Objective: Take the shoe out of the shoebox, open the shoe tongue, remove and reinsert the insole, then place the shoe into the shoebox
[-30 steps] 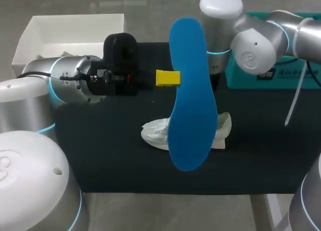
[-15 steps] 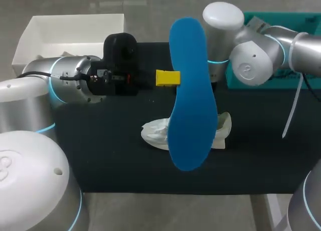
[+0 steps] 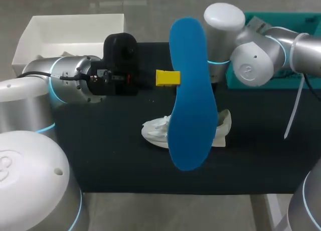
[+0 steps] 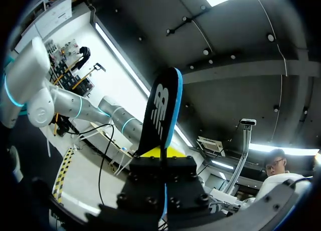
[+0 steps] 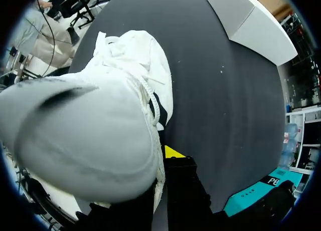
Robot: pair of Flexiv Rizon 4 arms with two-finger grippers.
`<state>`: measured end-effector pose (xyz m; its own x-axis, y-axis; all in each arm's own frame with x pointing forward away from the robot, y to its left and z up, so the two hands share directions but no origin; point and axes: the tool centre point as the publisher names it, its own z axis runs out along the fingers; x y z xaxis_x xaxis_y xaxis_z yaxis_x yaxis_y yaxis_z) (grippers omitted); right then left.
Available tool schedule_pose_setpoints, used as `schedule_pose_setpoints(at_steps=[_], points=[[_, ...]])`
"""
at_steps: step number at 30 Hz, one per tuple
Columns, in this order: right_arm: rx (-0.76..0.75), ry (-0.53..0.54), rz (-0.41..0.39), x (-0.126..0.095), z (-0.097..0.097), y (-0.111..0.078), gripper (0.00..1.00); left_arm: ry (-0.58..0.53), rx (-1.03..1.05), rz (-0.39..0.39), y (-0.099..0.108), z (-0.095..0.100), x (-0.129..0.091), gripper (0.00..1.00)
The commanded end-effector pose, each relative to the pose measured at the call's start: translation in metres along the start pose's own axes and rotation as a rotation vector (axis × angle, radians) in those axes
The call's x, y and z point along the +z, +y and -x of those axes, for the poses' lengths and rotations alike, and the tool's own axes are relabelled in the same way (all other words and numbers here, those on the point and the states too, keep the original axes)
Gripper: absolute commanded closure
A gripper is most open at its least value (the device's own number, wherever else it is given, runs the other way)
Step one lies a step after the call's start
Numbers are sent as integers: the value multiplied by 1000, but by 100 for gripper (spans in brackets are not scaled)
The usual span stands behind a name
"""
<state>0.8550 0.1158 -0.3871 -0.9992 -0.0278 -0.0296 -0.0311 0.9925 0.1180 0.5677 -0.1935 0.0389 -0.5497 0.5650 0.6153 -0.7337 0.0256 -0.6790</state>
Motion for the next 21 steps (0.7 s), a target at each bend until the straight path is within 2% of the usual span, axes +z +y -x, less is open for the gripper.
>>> schedule_pose_setpoints(at_steps=[1,11,15,18,21], points=[[-1,-1,2,0,0,-1,100,2,0,-1,1,1,0,100],[17,0,7,0,0,0,100,2,0,-1,1,1,0,100],[139,20,28,-8,-6,11,100,2,0,-1,1,1,0,100],[235,57,-5,-17,-10,20,100,2,0,-1,1,1,0,100],[399,77,-4,-31,-10,32,100,2,0,-1,1,1,0,100]])
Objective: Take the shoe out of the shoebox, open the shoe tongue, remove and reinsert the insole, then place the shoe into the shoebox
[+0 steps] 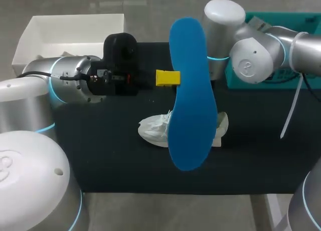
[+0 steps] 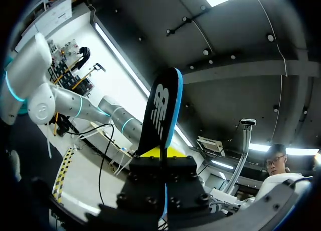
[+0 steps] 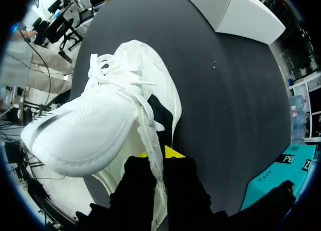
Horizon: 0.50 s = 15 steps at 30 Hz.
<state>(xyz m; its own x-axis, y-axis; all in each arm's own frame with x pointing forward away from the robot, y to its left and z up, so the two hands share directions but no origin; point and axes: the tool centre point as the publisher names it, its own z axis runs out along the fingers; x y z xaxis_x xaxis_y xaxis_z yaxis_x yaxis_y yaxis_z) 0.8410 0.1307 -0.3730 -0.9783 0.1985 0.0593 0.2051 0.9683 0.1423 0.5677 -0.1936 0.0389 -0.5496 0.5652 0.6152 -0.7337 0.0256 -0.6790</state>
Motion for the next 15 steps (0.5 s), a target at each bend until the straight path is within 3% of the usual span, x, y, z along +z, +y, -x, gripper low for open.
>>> schedule_pose_setpoints(at_steps=[1,3,5,8,9,15], points=[[222,21,6,-20,-2,18,100,2,0,-1,1,1,0,100],[363,34,53,-26,-3,20,100,2,0,-1,1,1,0,100],[510,47,43,-29,-3,22,100,2,0,-1,1,1,0,100],[765,72,170,-34,-4,27,100,2,0,-1,1,1,0,100],[757,38,236,-36,-5,31,100,2,0,-1,1,1,0,100],[757,38,236,-36,-5,31,100,2,0,-1,1,1,0,100]])
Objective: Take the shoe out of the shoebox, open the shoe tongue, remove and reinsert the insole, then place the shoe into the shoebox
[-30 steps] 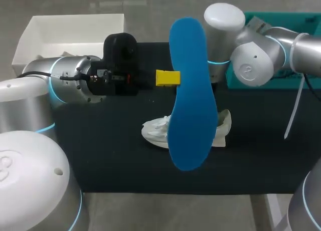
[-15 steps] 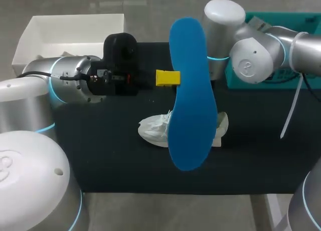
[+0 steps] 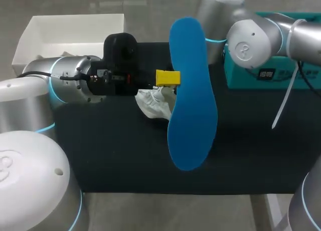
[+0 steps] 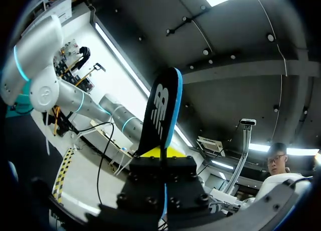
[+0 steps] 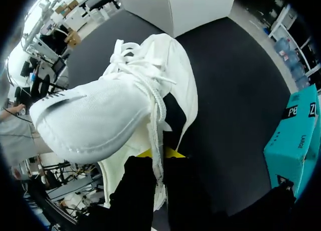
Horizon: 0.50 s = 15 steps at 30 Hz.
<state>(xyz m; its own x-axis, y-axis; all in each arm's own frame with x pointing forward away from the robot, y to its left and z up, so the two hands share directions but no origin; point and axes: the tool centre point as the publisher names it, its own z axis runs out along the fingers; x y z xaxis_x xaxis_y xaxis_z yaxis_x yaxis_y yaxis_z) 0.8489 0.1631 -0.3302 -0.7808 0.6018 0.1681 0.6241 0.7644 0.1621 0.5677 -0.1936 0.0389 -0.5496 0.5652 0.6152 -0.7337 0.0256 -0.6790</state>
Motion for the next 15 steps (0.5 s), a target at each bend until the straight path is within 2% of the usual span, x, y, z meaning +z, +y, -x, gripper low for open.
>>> schedule_pose_setpoints(at_steps=[1,6,8,11,15], points=[[291,29,161,1,0,-9,100,2,0,-1,1,1,0,100],[291,29,161,1,0,-9,100,2,0,-1,1,1,0,100],[387,20,259,0,3,-11,100,2,0,-1,1,1,0,100],[484,12,319,2,1,-16,100,2,0,-1,1,1,0,100],[506,11,334,6,-1,-20,100,2,0,-1,1,1,0,100]])
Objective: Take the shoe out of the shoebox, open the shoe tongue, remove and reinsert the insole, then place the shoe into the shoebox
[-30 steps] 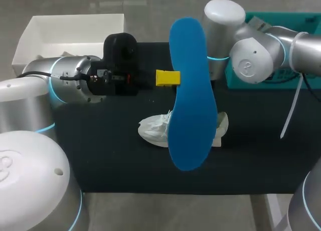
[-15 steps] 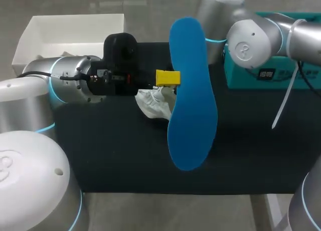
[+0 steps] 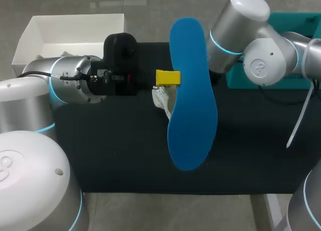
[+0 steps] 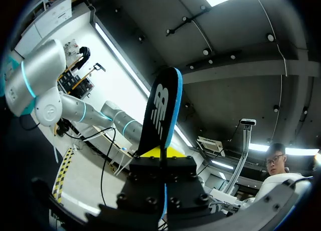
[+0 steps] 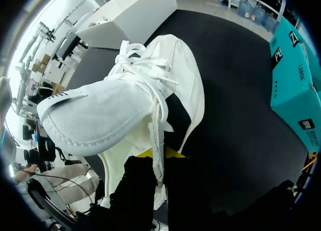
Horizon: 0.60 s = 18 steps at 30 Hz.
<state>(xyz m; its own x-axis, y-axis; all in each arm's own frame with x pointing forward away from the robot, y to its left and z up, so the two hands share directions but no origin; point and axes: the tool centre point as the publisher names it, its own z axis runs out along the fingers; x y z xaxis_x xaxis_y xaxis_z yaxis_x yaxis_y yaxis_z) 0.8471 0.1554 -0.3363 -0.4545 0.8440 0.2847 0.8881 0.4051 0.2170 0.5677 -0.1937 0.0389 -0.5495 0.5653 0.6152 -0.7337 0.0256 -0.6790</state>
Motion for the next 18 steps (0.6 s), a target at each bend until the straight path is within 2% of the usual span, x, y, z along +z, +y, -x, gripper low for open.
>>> schedule_pose_setpoints(at_steps=[1,11,18], points=[[72,-2,173,0,1,-14,100,2,0,-1,1,1,0,100],[91,-30,166,-8,20,-27,100,2,0,-1,1,1,0,100],[122,-23,176,-6,28,-22,100,2,0,-1,1,1,0,100]])
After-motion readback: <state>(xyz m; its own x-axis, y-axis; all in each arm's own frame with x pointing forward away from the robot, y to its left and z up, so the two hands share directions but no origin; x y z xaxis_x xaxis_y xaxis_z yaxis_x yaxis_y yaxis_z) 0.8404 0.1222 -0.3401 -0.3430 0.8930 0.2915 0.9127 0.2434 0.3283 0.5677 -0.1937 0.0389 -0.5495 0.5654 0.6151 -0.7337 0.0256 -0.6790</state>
